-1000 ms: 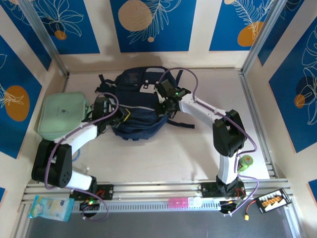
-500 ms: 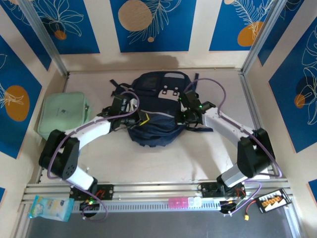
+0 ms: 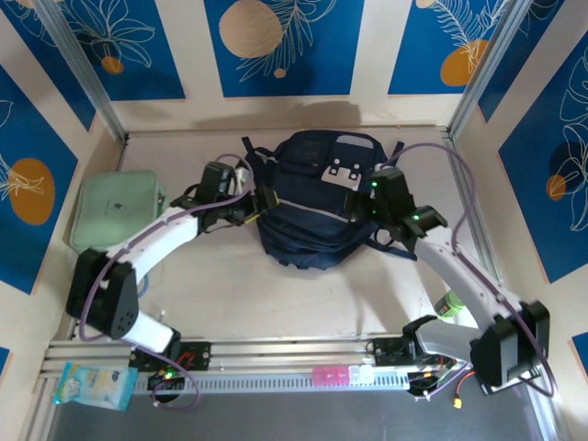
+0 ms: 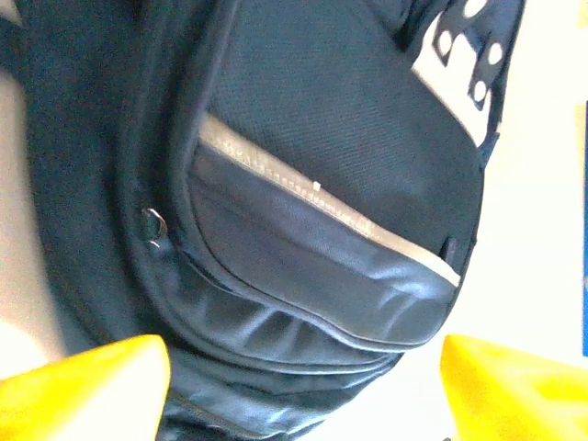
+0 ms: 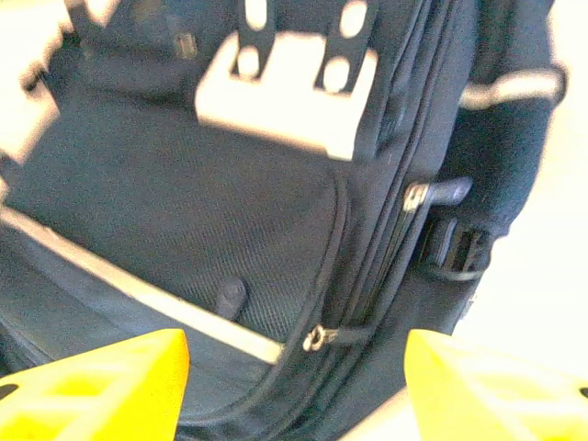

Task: Pack the student bag
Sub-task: Reset both arms

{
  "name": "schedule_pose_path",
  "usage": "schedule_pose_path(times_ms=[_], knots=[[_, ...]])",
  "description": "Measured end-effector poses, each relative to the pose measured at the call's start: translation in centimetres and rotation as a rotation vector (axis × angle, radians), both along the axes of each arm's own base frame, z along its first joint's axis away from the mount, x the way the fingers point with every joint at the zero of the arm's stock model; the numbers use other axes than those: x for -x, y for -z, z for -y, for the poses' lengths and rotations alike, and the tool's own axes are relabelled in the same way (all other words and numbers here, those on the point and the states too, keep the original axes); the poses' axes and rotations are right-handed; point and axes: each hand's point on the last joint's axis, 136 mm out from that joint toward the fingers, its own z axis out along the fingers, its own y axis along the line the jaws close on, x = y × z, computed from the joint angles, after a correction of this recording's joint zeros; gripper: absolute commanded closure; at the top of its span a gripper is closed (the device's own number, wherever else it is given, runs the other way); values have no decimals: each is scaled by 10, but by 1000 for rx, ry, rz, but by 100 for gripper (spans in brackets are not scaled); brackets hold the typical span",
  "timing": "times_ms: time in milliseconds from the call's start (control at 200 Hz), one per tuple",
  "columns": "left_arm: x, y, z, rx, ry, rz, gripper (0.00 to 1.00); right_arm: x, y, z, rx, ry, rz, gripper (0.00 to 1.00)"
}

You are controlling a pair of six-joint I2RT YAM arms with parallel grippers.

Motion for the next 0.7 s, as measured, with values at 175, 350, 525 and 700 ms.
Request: schedule_pose_path(times_ms=[175,350,525,700], knots=[[-12,-53,-67,-167,-186,248,0,-13,-57,55,-24,173,216,12],[-3,-63,-137,-426,-397,508,0,-19,-41,122,9,384,277,11],[16,0,-188,-728,-481,607,0,3,47,164,52,511,158,5],[24,28,-204,-889,-467,700,0,17,92,173,75,539,101,1]])
